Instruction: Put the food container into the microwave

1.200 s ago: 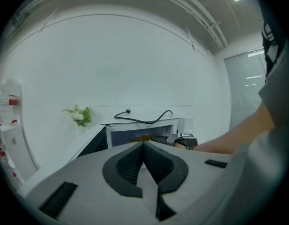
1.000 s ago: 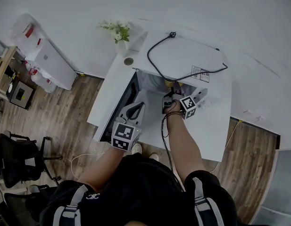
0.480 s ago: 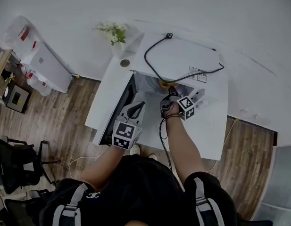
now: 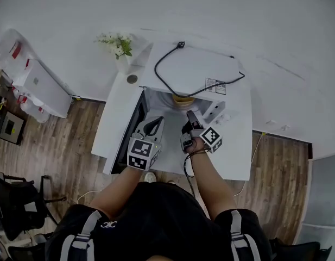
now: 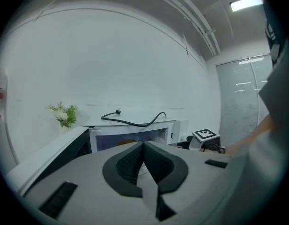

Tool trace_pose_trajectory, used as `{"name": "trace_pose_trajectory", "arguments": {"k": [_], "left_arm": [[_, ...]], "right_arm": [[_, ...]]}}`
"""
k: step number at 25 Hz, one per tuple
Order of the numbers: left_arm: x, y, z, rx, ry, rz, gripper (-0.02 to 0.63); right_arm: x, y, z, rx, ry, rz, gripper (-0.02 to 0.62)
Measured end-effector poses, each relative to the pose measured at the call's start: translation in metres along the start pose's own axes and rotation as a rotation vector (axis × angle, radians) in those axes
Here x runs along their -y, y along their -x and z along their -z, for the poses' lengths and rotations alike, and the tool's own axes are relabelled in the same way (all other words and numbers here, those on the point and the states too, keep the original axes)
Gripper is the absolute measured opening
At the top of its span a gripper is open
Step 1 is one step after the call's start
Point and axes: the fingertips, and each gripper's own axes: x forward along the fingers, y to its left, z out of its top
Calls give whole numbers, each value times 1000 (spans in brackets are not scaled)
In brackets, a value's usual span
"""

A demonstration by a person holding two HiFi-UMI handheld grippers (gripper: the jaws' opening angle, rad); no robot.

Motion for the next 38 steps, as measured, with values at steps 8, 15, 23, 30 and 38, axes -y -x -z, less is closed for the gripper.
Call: {"name": "trace_pose_trajectory", "arguments": {"k": [8,15,23,30,38], "left_arm": [[15,-12,-6,18,18,52,3],[28,-20,-7,25,23,88,3],[31,-23,-5,21,18,97,3],[28,-20,-6,23,7,89,3],[28,-17,-5,22,3,89,3]], "right_arm": [[-50,46,-9,-26,549,68,-2],[-109,70,-19,50,1124,129,-3],[-111,71,-15,85,1208,156,-3],[-108,67,-7,76,1199,153,-3],[-101,68,1,44,1162,146,-3]]}}
